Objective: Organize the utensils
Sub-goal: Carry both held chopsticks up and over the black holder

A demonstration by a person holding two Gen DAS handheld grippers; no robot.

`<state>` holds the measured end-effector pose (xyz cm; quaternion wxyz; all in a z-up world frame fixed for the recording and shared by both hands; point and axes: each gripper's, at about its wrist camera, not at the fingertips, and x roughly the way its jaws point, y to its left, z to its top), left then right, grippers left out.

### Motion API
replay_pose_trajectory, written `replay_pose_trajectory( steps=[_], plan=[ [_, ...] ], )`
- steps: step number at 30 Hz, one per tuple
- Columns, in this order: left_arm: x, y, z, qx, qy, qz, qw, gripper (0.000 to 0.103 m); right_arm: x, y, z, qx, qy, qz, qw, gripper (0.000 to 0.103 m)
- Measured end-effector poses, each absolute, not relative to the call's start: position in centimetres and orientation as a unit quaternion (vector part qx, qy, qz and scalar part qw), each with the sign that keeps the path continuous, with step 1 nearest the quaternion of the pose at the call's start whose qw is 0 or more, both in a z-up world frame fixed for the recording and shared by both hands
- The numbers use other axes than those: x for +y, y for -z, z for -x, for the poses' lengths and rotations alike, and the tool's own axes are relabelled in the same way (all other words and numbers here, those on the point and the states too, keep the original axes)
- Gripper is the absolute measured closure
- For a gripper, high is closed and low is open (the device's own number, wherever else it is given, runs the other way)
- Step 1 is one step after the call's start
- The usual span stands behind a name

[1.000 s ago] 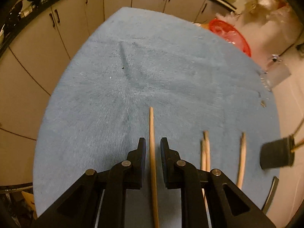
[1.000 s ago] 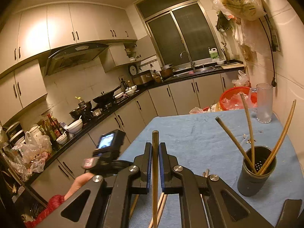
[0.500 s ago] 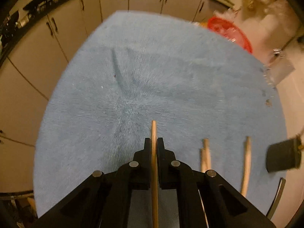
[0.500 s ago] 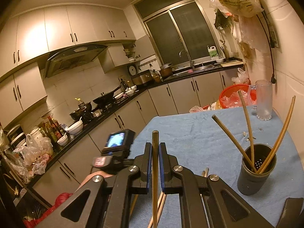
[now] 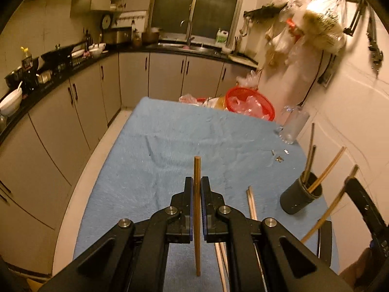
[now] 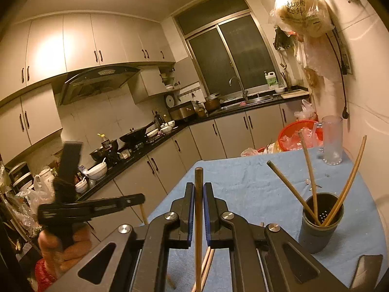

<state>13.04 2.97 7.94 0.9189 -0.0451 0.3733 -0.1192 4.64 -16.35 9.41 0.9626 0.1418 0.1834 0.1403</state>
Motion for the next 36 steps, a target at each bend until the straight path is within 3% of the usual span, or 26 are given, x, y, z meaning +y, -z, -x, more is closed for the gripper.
replay_pose_trajectory(
  steps=[36],
  plan=[
    [-0.7,-14.2,-9.6,0.336,0.176,0.032,0.925,0.097,-24.1,-11.0,-1.4,0.132,-0.074,-0.201,0.968,0.095]
  ],
)
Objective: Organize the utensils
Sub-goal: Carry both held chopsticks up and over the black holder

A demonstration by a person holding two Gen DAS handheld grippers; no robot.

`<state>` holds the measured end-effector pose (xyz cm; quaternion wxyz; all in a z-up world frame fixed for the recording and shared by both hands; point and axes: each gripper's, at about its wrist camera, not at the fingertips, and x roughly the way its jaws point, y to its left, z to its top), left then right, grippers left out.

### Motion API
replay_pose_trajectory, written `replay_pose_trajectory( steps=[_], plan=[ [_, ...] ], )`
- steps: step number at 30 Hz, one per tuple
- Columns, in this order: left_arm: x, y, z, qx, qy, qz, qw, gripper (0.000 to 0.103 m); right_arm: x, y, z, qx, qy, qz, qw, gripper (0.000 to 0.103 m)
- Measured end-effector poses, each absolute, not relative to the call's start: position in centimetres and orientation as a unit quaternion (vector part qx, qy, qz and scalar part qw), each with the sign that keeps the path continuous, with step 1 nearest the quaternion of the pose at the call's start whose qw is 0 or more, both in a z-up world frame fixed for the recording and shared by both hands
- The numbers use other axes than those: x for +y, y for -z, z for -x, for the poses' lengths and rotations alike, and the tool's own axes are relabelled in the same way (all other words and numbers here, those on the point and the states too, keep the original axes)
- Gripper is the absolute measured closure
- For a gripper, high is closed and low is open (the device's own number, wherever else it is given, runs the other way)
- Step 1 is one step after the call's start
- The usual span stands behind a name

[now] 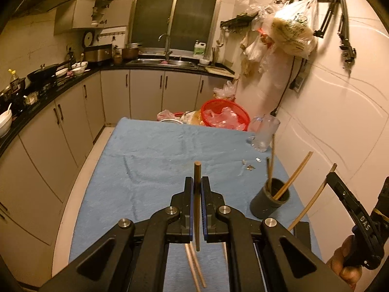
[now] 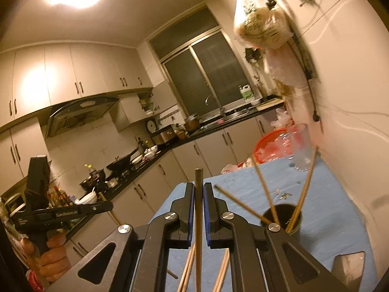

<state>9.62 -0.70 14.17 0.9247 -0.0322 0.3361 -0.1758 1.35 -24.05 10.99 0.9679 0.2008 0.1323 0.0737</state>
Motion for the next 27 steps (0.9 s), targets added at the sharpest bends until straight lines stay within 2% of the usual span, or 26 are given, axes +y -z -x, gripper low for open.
replay_pose_trajectory(
  steps=[27],
  plan=[
    [-15.5,-22.1,-10.2,0.296,0.288,0.004,0.911,0.097,-36.2,-15.8,0.4,0.052,0.026,-0.232,0.971,0.095]
  ],
)
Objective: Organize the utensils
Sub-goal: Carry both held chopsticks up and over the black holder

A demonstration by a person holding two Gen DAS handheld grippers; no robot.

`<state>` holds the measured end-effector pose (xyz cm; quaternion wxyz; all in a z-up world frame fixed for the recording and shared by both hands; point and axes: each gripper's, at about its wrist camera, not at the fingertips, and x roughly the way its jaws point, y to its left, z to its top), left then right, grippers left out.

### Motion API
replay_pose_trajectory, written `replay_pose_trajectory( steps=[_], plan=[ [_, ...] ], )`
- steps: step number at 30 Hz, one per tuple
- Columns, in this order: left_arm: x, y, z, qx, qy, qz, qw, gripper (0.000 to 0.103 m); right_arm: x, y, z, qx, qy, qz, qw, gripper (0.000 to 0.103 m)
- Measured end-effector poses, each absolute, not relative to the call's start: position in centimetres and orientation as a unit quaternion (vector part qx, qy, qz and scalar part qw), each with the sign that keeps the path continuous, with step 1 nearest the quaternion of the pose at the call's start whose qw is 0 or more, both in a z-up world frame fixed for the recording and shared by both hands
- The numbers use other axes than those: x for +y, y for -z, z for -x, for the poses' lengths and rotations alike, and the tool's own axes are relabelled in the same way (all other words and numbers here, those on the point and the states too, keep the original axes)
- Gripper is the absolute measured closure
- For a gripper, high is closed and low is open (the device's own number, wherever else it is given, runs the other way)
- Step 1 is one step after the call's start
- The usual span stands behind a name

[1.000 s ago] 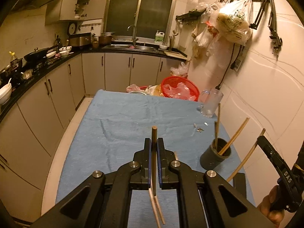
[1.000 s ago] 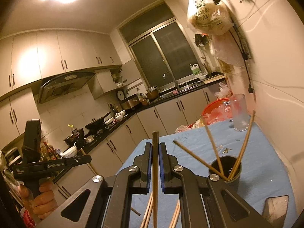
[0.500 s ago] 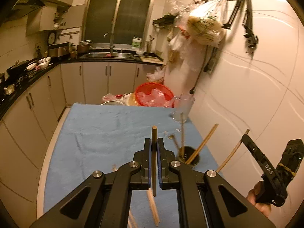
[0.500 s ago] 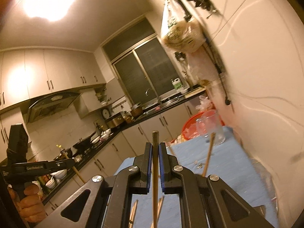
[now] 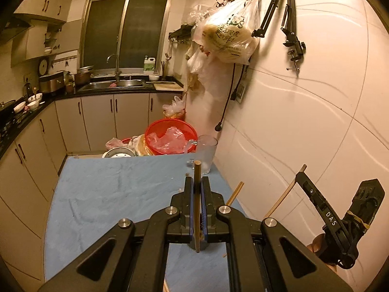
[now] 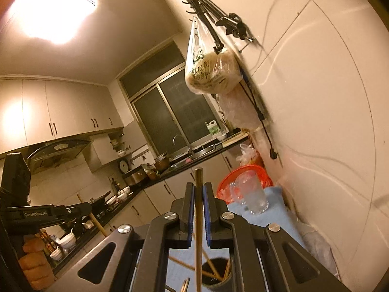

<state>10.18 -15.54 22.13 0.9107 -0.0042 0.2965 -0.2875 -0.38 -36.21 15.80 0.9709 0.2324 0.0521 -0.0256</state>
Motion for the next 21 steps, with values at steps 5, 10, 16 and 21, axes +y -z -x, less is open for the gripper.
replay_pose_trajectory(
  steps=[5,10,16,21],
  plan=[
    [-17.5,-21.8,-11.5,0.298,0.289,0.004,0.91,0.097,-37.2,-16.1,-1.2,0.048,0.032,-0.233,0.971,0.095],
    [-19.4,-20.9,-13.3,0.306,0.281,-0.002,0.91,0.097,-38.1,-15.8,-3.2,0.053,0.038,-0.232,0.97,0.095],
    [-20.1,-19.0,-14.7,0.326,0.28,-0.002,0.903,0.097,-38.7,-14.4,-5.5,0.074,0.042,-0.235,0.968,0.095],
    [-20.2,-17.6,-15.3,0.328,0.282,-0.005,0.901,0.097,-38.8,-13.1,-6.5,0.088,0.05,-0.232,0.967,0.095]
  ],
)
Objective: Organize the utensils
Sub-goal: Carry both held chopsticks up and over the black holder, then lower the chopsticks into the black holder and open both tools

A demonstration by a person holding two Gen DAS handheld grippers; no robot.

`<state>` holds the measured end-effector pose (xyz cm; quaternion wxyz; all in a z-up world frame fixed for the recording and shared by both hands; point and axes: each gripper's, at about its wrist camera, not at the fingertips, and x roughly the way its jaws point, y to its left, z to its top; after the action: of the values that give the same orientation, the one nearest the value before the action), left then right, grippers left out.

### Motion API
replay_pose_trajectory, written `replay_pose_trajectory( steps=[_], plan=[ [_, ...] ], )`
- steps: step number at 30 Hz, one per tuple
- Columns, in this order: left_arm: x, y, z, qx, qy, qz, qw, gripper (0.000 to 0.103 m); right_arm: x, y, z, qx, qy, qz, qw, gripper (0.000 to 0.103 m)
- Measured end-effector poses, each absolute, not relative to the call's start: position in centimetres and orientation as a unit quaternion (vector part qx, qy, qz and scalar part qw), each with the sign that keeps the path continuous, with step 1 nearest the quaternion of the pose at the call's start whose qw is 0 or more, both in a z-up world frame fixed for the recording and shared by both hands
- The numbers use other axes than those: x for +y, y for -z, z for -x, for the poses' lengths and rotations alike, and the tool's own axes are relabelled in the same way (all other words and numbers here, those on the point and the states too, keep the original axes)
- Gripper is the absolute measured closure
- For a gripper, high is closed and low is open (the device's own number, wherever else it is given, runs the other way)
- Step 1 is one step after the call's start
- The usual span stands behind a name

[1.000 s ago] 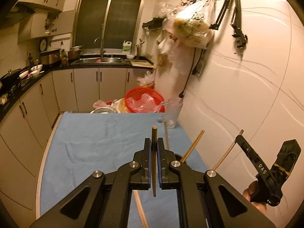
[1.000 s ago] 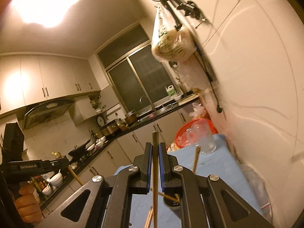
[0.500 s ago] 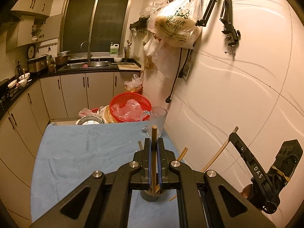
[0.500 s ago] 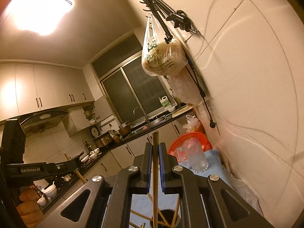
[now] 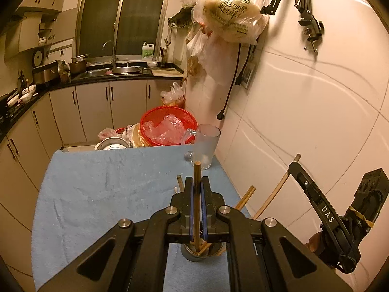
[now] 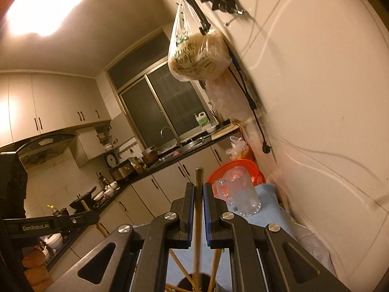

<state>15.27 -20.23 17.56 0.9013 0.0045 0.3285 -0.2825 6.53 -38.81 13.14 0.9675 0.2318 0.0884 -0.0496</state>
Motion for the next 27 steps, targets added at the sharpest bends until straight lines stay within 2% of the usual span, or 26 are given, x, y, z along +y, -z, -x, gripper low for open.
replay_pose_trajectory(
  steps=[8,19,27],
  plan=[
    [-20.2,-15.3,-16.0,0.341,0.282,-0.009,0.897,0.097,-38.9,-11.0,-7.7,0.115,0.055,-0.238,0.963,0.095],
    [-20.2,-13.7,-17.4,0.36,0.274,-0.004,0.892,0.097,-38.6,-13.9,-6.6,0.076,0.049,-0.23,0.969,0.095],
    [-20.4,-12.9,-17.7,0.368,0.27,-0.008,0.89,0.097,-38.5,-12.5,-8.1,0.097,0.063,-0.223,0.968,0.095]
  ],
)
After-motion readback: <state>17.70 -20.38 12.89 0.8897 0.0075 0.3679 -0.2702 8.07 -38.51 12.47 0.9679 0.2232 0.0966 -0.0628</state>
